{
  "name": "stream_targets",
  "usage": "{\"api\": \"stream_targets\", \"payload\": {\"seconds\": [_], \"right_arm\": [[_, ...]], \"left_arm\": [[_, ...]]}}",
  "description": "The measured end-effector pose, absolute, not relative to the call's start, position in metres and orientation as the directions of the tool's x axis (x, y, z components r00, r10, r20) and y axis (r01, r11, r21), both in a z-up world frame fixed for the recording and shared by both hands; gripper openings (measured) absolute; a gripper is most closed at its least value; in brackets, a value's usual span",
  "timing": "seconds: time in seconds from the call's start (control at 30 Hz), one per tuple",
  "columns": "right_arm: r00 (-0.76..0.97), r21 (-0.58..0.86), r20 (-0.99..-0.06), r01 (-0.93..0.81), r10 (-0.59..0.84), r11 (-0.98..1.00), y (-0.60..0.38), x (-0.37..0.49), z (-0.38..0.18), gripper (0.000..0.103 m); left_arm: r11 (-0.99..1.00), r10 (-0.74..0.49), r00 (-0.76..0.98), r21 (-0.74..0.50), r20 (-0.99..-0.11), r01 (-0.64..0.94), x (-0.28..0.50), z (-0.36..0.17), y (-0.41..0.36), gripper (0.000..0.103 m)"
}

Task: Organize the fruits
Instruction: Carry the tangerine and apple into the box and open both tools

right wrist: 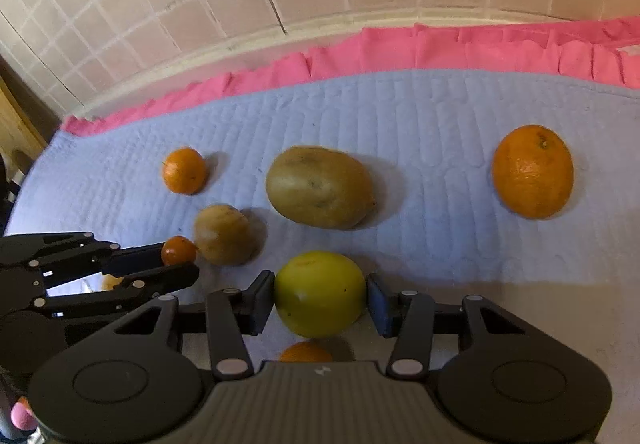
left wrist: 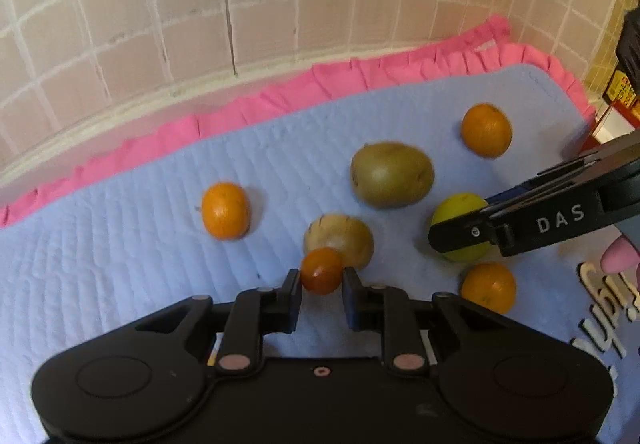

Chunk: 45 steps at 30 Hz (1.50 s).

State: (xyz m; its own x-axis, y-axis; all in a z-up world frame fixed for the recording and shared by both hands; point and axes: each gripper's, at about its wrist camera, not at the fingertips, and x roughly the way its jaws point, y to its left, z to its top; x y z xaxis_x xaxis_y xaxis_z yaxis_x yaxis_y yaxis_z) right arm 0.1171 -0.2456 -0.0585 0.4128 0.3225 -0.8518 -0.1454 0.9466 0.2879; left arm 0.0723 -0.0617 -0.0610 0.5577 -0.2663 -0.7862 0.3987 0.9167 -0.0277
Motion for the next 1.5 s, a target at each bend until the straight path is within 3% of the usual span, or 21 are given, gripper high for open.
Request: {"api": "stream_targets", "payload": {"seconds": [0.37,0.63,0.9,1.13,1.5], "right_arm": [[0.616,0.291,-0.750,-0.021,0.242,0.956,-0.319,0.075,0.018,0.051],[0.742,0.255,-0.671,0.241,-0.008,0.936,-0.425,-0.004,0.066,0.051],[0.704,0.226,-0.668,0.502,-0.242,0.835,-0.525,-0.076,0.069,0.051],[0.621,0.235,-0.734,0.610,-0.273,0.757,-0.584,-0.104,0.032,0.051],[0.569,0.336,-0.812,0.639,-0.131,0.692,-0.607,-0.093,-0.035,0.051]], "left_arm": [[0.831,-0.387,0.610,0.025,-0.692,0.555,0.062,-0.001,-0.125,0.025],[0.643,-0.586,0.515,0.029,-0.625,0.766,0.057,0.041,-0.240,0.025],[0.441,-0.678,0.409,0.108,-0.610,0.891,0.039,0.054,-0.364,0.025],[0.333,-0.663,0.277,0.057,-0.696,0.941,0.048,0.019,-0.452,0.025],[0.308,-0.557,0.084,-0.111,-0.826,0.945,0.092,-0.052,-0.500,0.025]]}}
